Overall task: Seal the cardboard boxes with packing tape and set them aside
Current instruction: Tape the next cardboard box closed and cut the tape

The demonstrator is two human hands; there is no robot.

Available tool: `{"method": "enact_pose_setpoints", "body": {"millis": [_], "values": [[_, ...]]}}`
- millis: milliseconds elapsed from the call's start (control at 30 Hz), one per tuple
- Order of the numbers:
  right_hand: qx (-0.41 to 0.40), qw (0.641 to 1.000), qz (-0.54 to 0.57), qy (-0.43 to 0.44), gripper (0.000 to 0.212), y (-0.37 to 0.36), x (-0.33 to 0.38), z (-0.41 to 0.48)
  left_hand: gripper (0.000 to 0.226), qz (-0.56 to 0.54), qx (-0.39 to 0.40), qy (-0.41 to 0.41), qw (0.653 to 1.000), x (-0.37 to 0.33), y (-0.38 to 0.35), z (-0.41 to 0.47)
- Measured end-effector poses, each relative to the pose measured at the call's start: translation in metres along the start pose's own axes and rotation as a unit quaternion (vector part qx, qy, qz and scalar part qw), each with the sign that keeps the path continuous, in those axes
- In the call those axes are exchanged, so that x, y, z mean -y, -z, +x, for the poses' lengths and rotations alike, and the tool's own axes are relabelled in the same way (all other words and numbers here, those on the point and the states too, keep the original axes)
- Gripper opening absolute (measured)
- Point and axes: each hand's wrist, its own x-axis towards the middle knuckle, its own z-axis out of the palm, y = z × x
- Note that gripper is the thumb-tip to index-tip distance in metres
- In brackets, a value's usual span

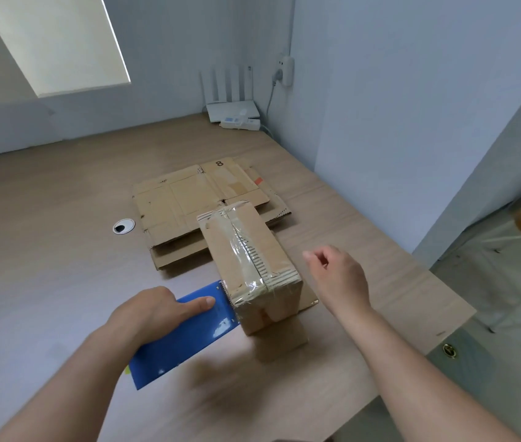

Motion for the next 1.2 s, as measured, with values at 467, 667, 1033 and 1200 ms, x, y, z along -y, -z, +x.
{"method": "enact_pose_setpoints", "body": {"millis": [467,667,1033,1200], "values": [[0.030,0.986,0.165,-0.020,0.019,-0.033,-0.003,-0.006,0.060,0.024,-0.024,0.059,0.998,-0.024,-0.001,-0.019],[0.033,0.989,0.143,0.008,0.019,-0.033,0.009,-0.011,0.052,0.122,-0.068,0.048,0.989,-0.038,0.015,-0.020],[0.063,0.986,0.155,-0.017,0.020,-0.025,0.008,-0.009,0.049,0.042,-0.151,0.153,0.976,0.046,-0.065,-0.032],[0.072,0.986,0.153,0.001,0.020,-0.032,0.015,-0.012,0.038,0.022,-0.138,0.140,0.980,0.062,-0.093,-0.035]]}}
